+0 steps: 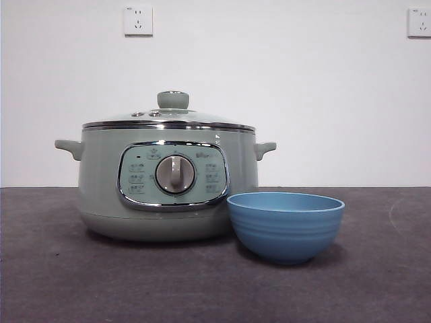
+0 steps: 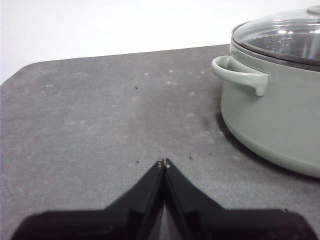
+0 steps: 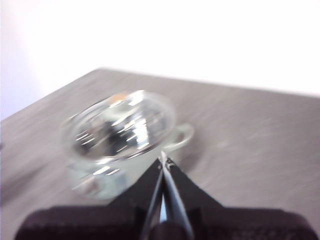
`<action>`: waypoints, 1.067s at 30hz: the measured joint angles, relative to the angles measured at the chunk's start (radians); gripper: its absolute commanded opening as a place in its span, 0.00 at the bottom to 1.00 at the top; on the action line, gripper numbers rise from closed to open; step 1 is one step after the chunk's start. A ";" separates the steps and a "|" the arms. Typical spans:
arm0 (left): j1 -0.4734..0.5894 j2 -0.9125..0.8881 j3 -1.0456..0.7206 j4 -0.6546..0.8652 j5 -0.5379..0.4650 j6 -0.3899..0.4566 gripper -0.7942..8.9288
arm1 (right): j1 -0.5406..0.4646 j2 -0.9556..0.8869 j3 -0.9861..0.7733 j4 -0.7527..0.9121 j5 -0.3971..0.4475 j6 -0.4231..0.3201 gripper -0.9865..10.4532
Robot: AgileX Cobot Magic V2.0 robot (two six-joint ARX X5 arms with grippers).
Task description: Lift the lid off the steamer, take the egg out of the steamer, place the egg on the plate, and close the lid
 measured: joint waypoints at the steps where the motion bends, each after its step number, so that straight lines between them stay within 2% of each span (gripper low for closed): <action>1: 0.000 0.000 0.000 0.000 0.000 0.000 0.08 | -0.040 -0.024 -0.040 0.034 0.000 -0.007 0.09; 4: 0.000 0.000 0.000 0.000 0.000 0.000 0.08 | -0.129 -0.101 -0.189 0.161 -0.004 -0.016 0.09; 6: 0.000 0.000 0.000 0.000 0.000 0.000 0.08 | -0.153 -0.156 -0.299 0.264 -0.003 -0.016 0.09; 10: 0.000 0.000 0.000 0.000 0.000 0.000 0.08 | -0.164 -0.260 -0.523 0.468 0.033 -0.012 0.09; 13: 0.000 0.000 0.000 0.000 0.000 0.000 0.08 | -0.164 -0.322 -0.663 0.552 0.050 0.006 0.09; 20: 0.000 0.000 0.000 0.000 0.000 0.000 0.08 | -0.164 -0.394 -0.827 0.584 0.050 0.060 0.09; 27: 0.000 0.000 0.000 0.000 0.000 0.000 0.08 | -0.164 -0.395 -0.834 0.481 0.052 0.063 0.09; 32: 0.000 0.000 0.000 0.000 0.000 0.000 0.08 | -0.164 -0.396 -0.834 0.481 0.053 0.062 0.09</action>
